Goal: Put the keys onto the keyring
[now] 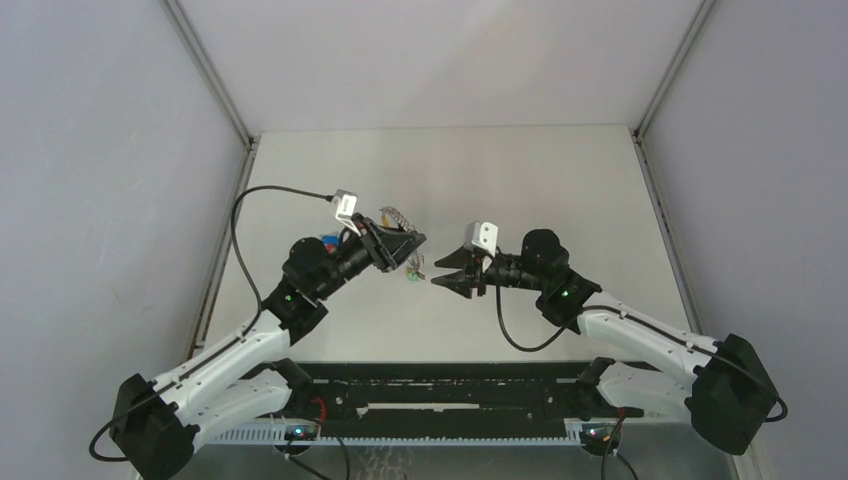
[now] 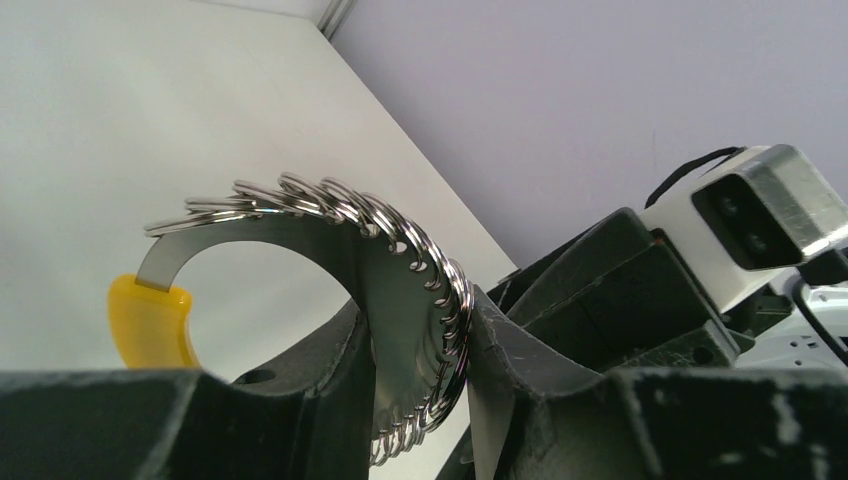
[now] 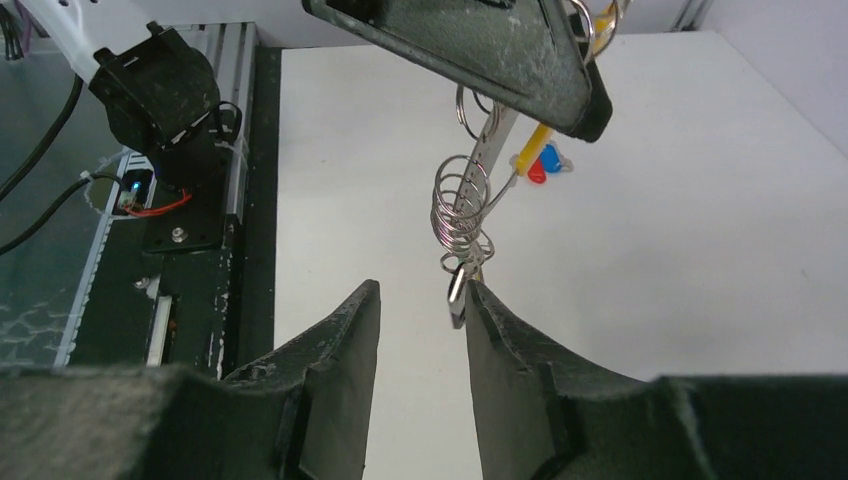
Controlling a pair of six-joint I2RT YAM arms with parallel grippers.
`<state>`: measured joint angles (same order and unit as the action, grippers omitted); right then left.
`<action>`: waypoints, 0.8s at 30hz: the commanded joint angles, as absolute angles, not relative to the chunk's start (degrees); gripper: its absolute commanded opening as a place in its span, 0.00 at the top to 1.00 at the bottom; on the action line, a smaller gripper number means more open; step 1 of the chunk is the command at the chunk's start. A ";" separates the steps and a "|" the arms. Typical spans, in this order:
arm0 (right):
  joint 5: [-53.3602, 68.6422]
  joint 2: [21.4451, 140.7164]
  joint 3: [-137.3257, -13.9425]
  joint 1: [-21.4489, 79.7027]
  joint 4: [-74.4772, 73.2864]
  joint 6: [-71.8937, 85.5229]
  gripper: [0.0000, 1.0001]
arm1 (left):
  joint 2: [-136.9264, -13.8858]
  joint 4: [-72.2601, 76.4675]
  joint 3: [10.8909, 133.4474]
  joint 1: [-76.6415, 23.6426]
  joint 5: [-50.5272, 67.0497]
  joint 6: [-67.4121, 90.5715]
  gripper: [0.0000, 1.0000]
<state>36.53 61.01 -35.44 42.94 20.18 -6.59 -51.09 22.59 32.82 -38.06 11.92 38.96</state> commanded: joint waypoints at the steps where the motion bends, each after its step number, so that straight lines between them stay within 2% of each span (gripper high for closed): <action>1: 34.39 61.72 -37.80 43.32 23.35 -2.68 0.64 | -50.74 27.71 34.62 -37.71 11.13 43.48 1.00; 7: 30.61 61.82 -37.64 43.59 20.48 -4.18 0.64 | -50.26 30.29 30.04 -37.49 4.28 52.46 1.00; 14: 29.95 62.70 -35.66 44.09 25.76 -2.83 0.64 | -50.37 34.28 27.08 -37.09 2.14 56.91 1.00; 24: 38.70 64.94 -35.74 40.96 33.44 9.43 0.72 | -50.72 38.81 26.23 -36.83 4.32 57.02 1.00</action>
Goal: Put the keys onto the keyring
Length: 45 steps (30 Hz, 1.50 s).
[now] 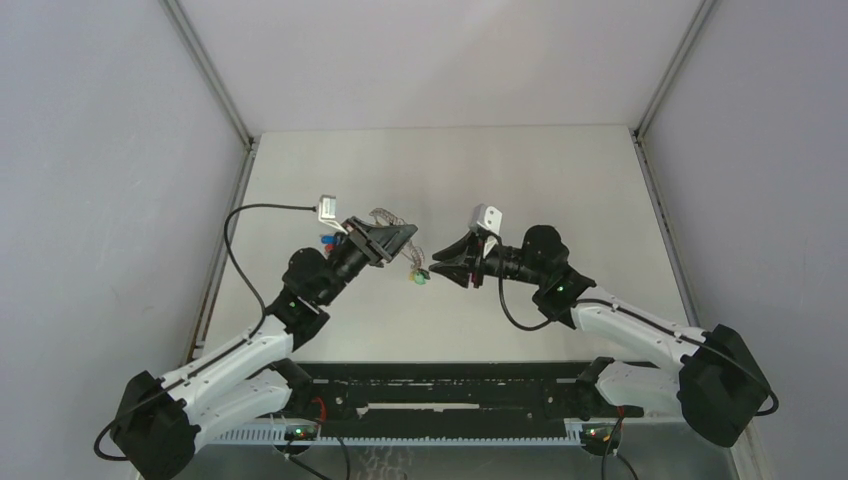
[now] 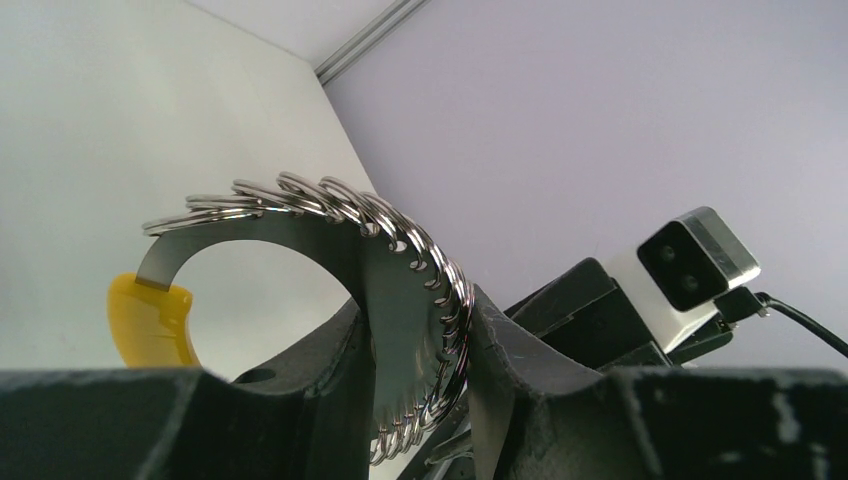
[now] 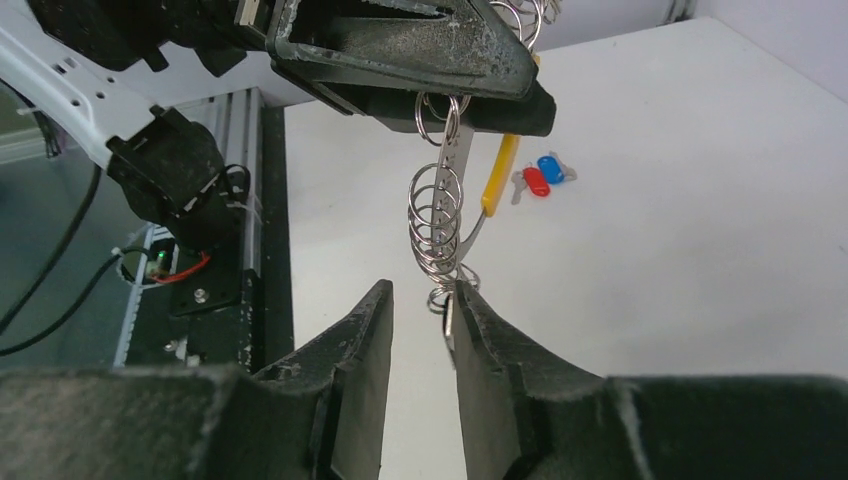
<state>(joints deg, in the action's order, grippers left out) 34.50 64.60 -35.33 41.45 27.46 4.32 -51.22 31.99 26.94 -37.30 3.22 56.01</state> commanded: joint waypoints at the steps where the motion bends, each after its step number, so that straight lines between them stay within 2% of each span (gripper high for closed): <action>1: 39.02 64.99 -35.70 40.84 33.71 9.67 0.73 | -50.83 39.30 26.25 -36.75 4.65 57.15 1.00; 7: 39.00 65.23 -36.07 39.74 36.30 13.52 0.74 | -51.65 40.59 26.36 -36.74 6.30 56.70 1.00; 15: 40.89 66.66 -41.34 39.64 29.26 15.82 0.74 | -52.72 41.11 27.27 -36.74 8.73 55.72 1.00; 21: 41.99 67.55 -42.52 39.10 29.25 17.13 0.75 | -53.41 42.18 27.34 -36.74 10.44 55.89 1.00; 29: 44.57 68.92 -43.43 37.44 29.53 19.57 0.81 | -54.48 42.99 27.99 -36.74 12.77 55.63 1.00; 45: 49.19 68.60 -43.73 36.10 28.23 17.89 0.80 | -55.94 43.86 28.70 -36.74 16.77 54.89 1.00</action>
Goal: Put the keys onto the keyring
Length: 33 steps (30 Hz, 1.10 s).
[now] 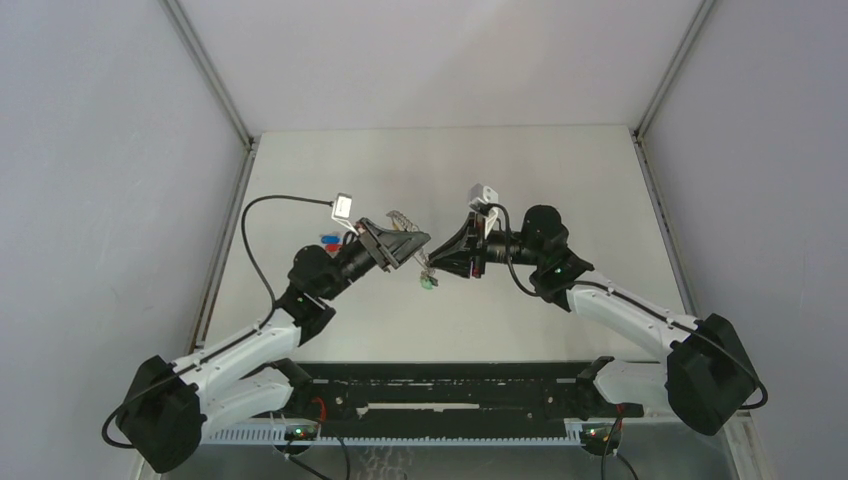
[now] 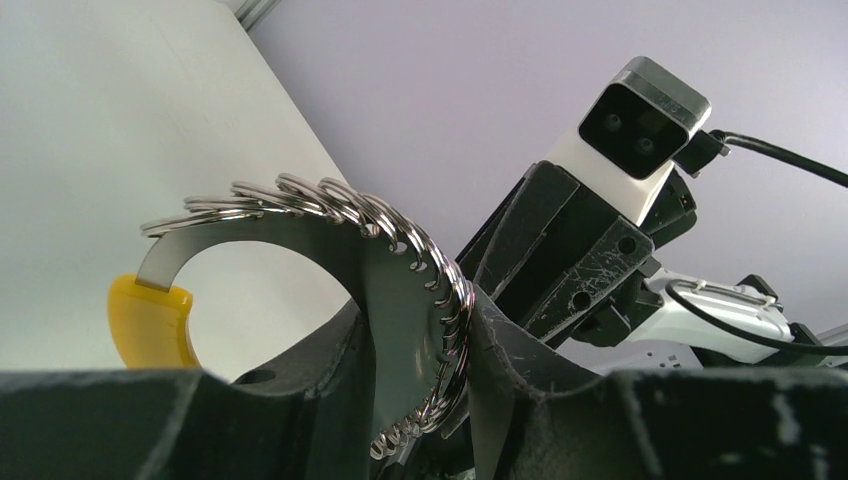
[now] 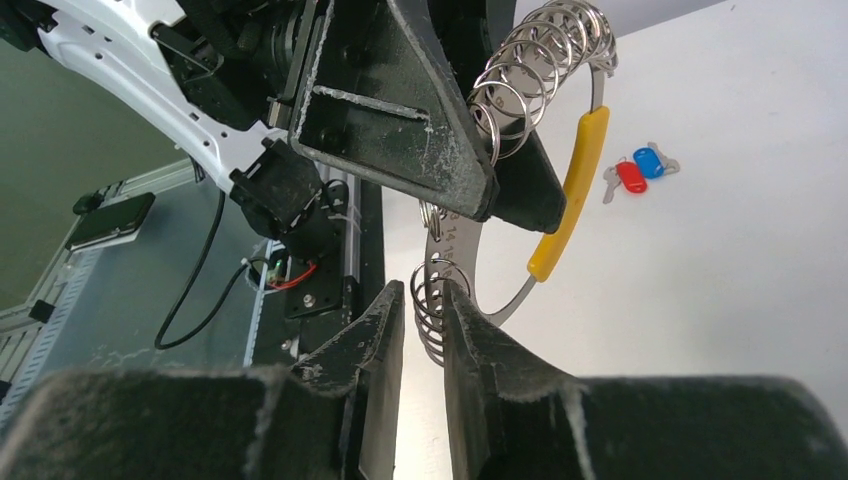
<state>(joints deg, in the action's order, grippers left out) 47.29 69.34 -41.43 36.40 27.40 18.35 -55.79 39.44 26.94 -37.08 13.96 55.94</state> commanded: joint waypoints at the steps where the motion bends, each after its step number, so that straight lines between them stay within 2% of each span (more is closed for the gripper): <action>1: 49.42 68.57 -43.68 36.00 27.84 17.22 0.80 | -56.01 43.80 28.87 -36.74 17.31 54.56 1.00; 6: 50.65 68.51 -43.70 35.69 26.79 15.77 0.79 | -56.02 43.70 29.54 -36.74 19.50 53.70 1.00; 13: 53.40 67.91 -43.68 35.68 27.05 15.44 0.85 | -56.10 43.52 29.27 -36.74 18.57 53.57 1.00; 16: 53.49 66.96 -43.68 35.60 25.62 14.49 0.89 | -55.74 42.06 29.01 -36.74 17.12 53.49 1.00; 22: 52.64 64.31 -43.63 35.63 22.50 12.48 0.88 | -54.63 37.26 28.43 -36.74 11.11 54.06 1.00; 29: 41.11 61.98 -42.88 35.79 16.92 14.02 0.86 | -54.02 40.93 24.65 -36.74 3.79 60.38 1.00; 33: 39.30 63.47 -42.29 35.94 17.80 19.87 0.86 | -54.17 43.58 23.07 -36.74 -0.37 63.27 1.00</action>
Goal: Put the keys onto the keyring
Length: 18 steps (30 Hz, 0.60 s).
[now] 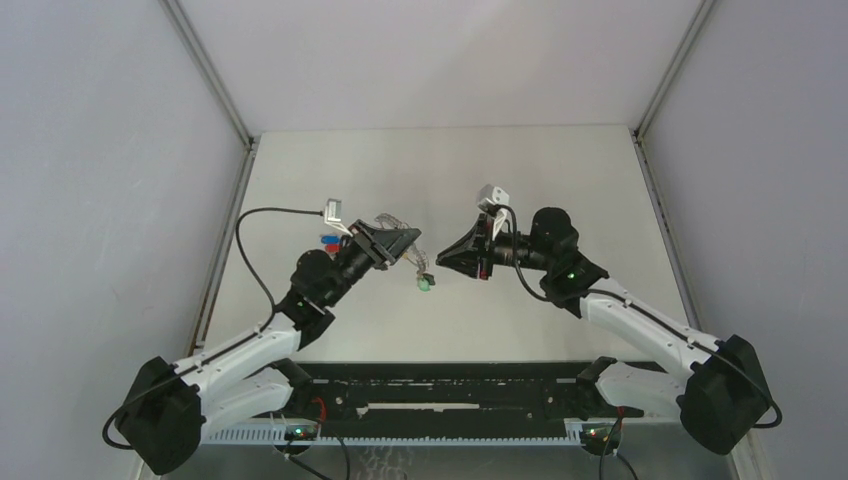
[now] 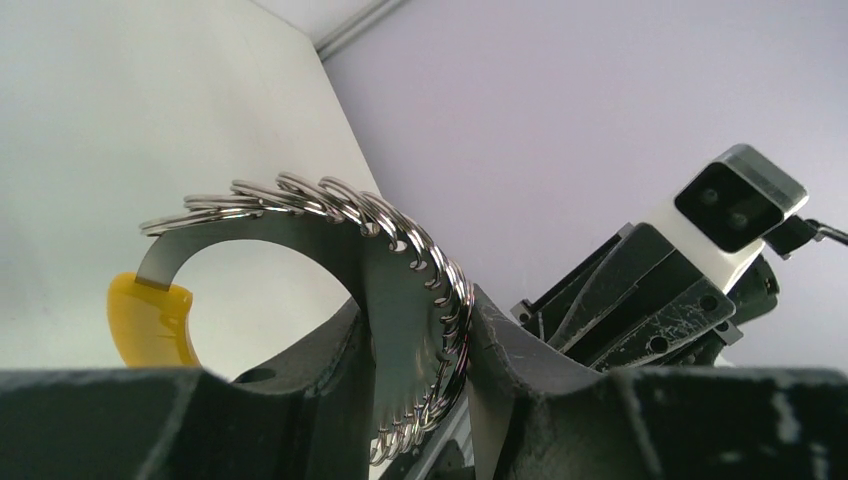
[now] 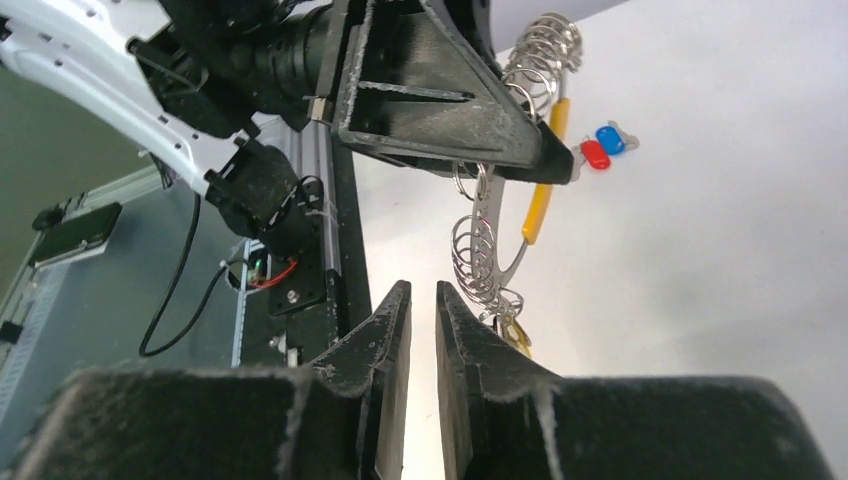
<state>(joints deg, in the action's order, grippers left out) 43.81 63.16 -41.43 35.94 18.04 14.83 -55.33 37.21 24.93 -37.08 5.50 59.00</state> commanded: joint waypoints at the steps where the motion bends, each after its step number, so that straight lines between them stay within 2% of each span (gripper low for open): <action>1: 39.26 64.42 -42.23 36.16 18.10 21.27 0.86 | -54.33 44.08 22.87 -36.74 -1.74 64.04 1.00; 7: 37.74 68.07 -42.13 37.72 20.51 25.63 0.84 | -54.88 46.24 21.33 -36.74 -7.74 69.19 1.00; 15: 29.73 68.47 -39.36 41.39 24.14 15.82 0.78 | -54.77 47.34 20.51 -36.74 -10.19 72.77 1.00; 18: 31.44 69.51 -39.13 40.40 27.95 17.03 0.79 | -55.06 47.89 20.54 -36.74 -9.49 73.16 1.00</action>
